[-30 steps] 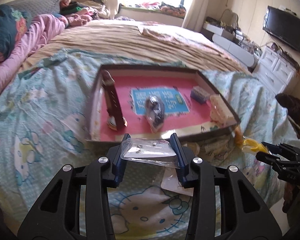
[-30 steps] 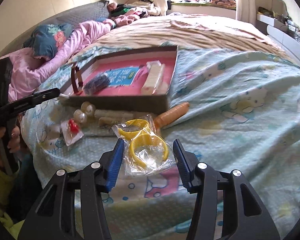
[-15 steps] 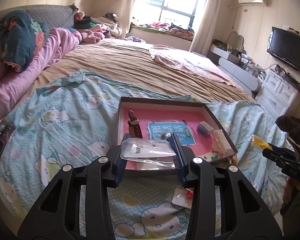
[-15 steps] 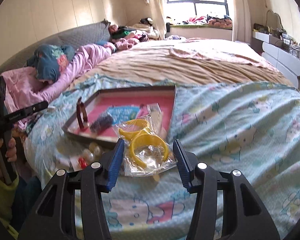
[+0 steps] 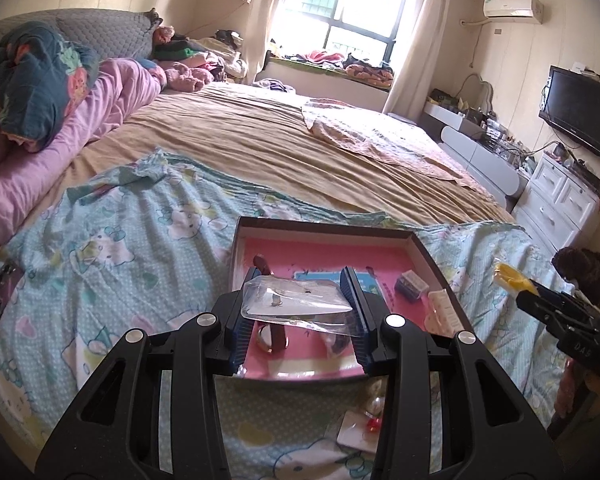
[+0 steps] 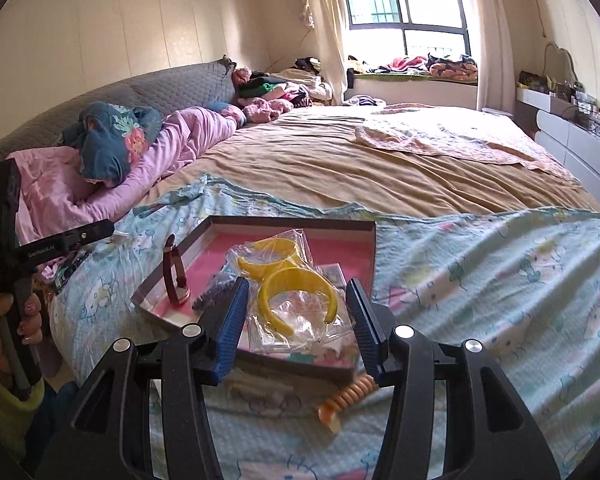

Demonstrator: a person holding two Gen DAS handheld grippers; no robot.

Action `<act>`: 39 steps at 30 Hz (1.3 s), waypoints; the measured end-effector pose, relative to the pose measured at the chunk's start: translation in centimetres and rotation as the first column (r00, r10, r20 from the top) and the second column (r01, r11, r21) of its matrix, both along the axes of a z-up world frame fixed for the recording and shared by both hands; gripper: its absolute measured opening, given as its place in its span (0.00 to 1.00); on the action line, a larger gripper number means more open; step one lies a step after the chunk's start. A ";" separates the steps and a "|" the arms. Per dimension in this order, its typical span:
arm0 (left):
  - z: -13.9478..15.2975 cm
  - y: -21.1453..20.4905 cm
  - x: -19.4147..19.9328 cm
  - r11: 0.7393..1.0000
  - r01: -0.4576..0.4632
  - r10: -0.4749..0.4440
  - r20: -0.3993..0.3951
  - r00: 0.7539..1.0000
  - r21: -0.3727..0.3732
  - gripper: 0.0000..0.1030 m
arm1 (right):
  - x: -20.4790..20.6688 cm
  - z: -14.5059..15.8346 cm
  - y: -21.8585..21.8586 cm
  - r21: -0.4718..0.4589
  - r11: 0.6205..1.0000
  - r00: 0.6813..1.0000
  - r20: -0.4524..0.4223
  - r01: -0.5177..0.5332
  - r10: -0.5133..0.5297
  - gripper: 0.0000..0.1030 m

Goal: Organize jewelry
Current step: 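Carry the bangles over the tray with the right tool while the left tool carries the clear bag there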

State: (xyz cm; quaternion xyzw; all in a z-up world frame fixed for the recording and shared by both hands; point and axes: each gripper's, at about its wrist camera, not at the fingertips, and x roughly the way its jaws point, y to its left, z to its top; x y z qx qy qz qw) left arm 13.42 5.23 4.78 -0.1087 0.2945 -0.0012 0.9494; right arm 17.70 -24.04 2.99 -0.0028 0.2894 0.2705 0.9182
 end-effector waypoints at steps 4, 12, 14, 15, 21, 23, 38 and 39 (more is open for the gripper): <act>-0.3 -0.3 1.3 1.000 0.010 -0.010 -0.011 1.000 -0.002 0.32 | 1.0 -0.1 0.8 -0.004 1.000 1.000 0.003 -0.006 0.006 0.47; -2.3 -1.2 3.6 0.999 0.054 -0.054 -0.056 0.997 -0.004 0.32 | 2.5 -0.9 2.6 -0.036 0.999 1.000 0.001 -0.017 0.017 0.47; -2.8 -1.5 4.0 0.997 0.075 -0.075 -0.068 0.995 -0.005 0.32 | 2.8 -1.2 2.8 -0.049 0.999 1.000 -0.002 -0.019 0.018 0.47; -3.2 -1.7 4.2 0.996 0.088 -0.088 -0.073 0.993 -0.001 0.32 | 3.1 -1.4 3.0 -0.056 0.998 1.000 -0.007 -0.022 0.021 0.47; -5.1 -2.6 5.1 0.992 0.123 -0.121 -0.112 0.986 0.010 0.32 | 4.1 -2.9 4.1 -0.118 0.993 1.000 -0.020 -0.021 0.019 0.47; -5.6 -2.6 5.4 0.992 0.124 -0.122 -0.124 0.985 0.009 0.32 | 4.4 -3.2 4.2 -0.128 0.992 0.999 -0.027 -0.020 0.016 0.47; -7.3 -1.9 6.5 0.994 0.109 -0.107 -0.168 0.980 0.003 0.32 | 6.6 -5.6 6.3 -0.174 0.984 0.996 -0.080 -0.039 0.025 0.47; -7.4 -1.9 6.5 0.994 0.108 -0.106 -0.168 0.980 0.002 0.32 | 6.7 -5.6 6.4 -0.173 0.984 0.996 -0.083 -0.040 0.025 0.47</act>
